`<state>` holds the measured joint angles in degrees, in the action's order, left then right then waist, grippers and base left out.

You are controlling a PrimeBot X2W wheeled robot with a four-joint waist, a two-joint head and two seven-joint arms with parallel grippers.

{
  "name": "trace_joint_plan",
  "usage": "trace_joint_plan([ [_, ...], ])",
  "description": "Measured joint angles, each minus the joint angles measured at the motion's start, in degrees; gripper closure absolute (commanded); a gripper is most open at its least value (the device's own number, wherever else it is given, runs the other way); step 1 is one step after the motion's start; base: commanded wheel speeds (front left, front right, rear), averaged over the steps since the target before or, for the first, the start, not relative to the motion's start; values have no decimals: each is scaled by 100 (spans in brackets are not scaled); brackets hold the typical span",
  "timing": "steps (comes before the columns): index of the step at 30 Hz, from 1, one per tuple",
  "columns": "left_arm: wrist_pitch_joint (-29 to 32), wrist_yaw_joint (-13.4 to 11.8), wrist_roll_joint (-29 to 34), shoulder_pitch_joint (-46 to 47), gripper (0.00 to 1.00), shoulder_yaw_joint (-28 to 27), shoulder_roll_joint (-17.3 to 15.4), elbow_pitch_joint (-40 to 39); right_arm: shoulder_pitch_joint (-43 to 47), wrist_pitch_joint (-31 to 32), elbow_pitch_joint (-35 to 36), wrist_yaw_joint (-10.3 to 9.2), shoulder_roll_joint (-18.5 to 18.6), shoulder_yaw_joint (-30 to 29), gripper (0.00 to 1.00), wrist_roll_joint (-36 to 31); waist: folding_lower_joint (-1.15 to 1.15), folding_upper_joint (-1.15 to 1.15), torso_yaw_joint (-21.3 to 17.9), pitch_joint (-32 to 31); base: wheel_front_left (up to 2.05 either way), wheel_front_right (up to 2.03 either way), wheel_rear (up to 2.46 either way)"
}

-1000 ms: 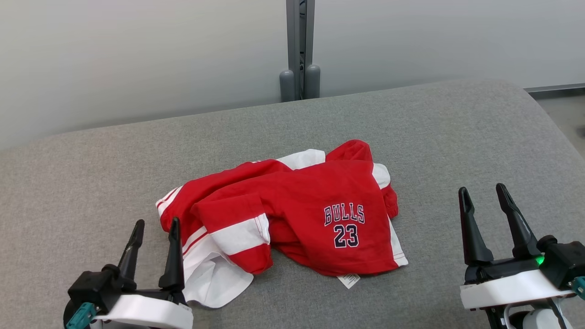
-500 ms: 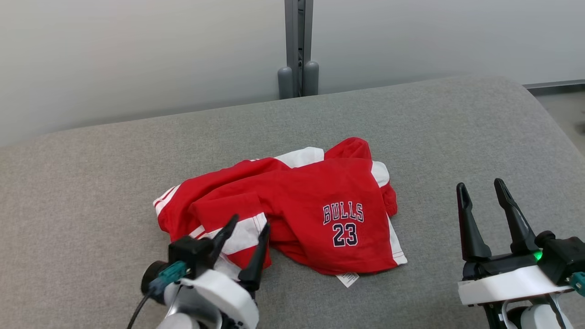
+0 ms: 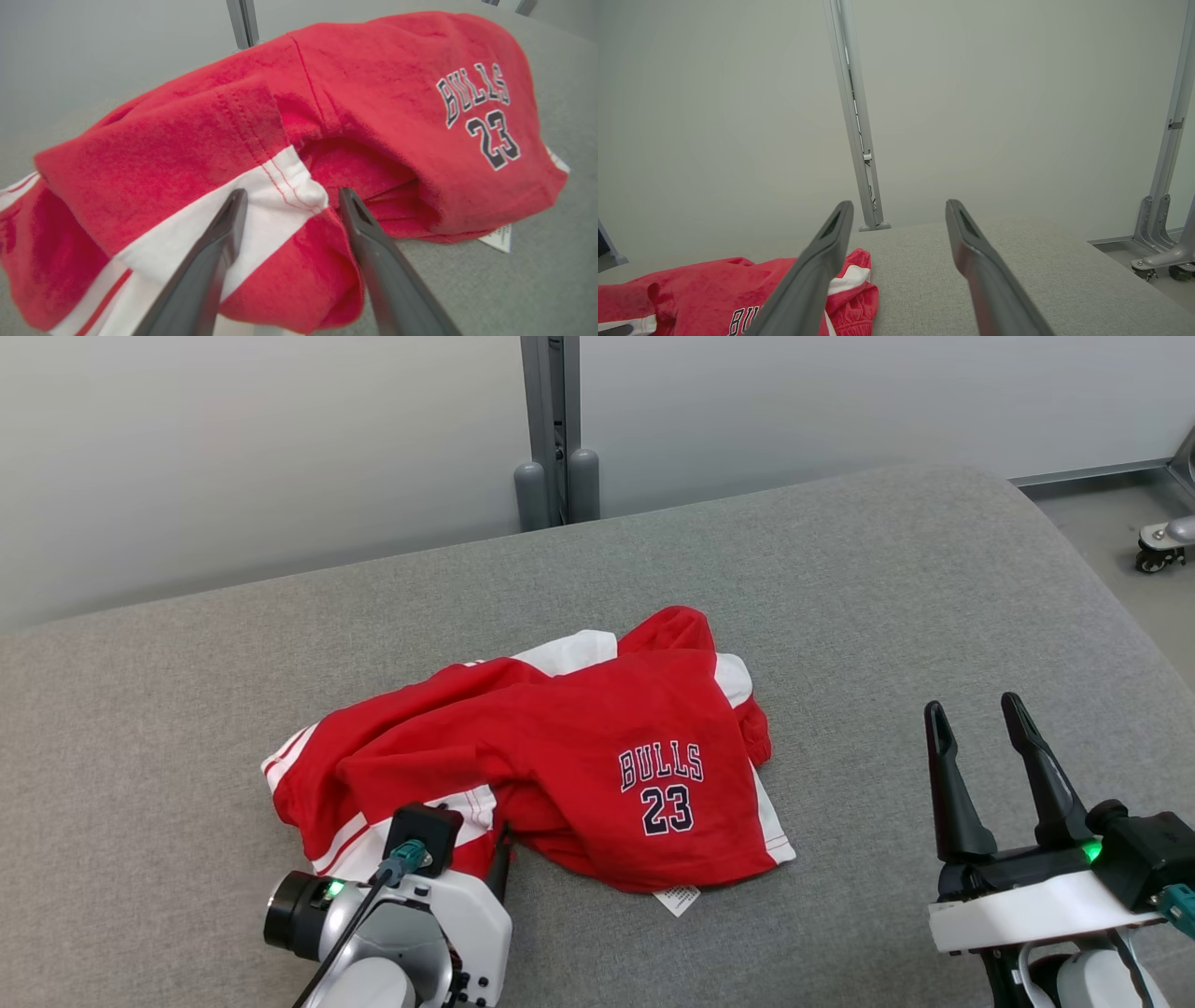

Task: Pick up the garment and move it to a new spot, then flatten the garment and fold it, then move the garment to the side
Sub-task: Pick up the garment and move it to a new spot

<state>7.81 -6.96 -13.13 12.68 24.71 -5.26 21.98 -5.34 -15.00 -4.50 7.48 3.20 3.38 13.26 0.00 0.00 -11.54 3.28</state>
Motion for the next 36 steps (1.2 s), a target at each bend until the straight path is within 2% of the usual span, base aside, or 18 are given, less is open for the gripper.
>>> trace_joint_plan([
  [3,5,-76,87,65,0,22,-73,159,0,0,0,0,-8,-25,0,0,0,0,0,7,0,0,0],
  [4,21,-75,87,76,9,30,-77,207,0,0,-1,0,-9,-36,0,0,0,0,7,7,0,0,0],
  [5,22,-75,83,77,53,36,-75,244,0,0,-2,0,-10,-41,0,0,0,0,17,7,0,0,0],
  [6,14,-68,80,82,90,42,-71,272,0,0,-1,0,-13,-43,0,0,0,0,30,8,0,0,0],
  [7,-5,-66,74,98,100,55,-62,292,-1,0,0,0,-19,-47,0,0,0,0,44,8,0,0,0],
  [15,-187,40,-86,171,100,33,-82,131,-1,0,7,0,-34,-89,0,0,0,0,217,-23,0,0,0],
  [19,-288,167,-120,193,100,57,-101,-431,4,0,24,0,-38,-155,0,4,0,0,292,-50,0,0,0],
  [21,-285,281,-177,408,100,8,-194,-1239,31,0,37,0,-40,-226,0,1,0,0,396,-88,0,0,0],
  [25,-136,291,-49,954,100,-278,-653,-2181,66,0,38,0,-41,-215,0,38,0,0,528,-168,0,0,0],
  [26,-136,291,-49,954,100,-278,-653,-2181,66,0,38,0,-41,-215,0,38,0,0,528,-168,0,0,0],
  [29,126,292,25,1368,100,-527,-955,-2633,69,0,43,0,-43,-192,0,57,0,0,615,-224,0,0,0],
  [34,552,355,-30,2087,100,-1107,-1544,-2906,100,0,44,0,-43,-204,0,89,0,0,756,-242,0,0,0],
  [36,720,463,-55,2307,100,-1268,-1807,-2885,96,0,62,0,-44,-227,0,89,0,0,798,-206,0,0,0],
])
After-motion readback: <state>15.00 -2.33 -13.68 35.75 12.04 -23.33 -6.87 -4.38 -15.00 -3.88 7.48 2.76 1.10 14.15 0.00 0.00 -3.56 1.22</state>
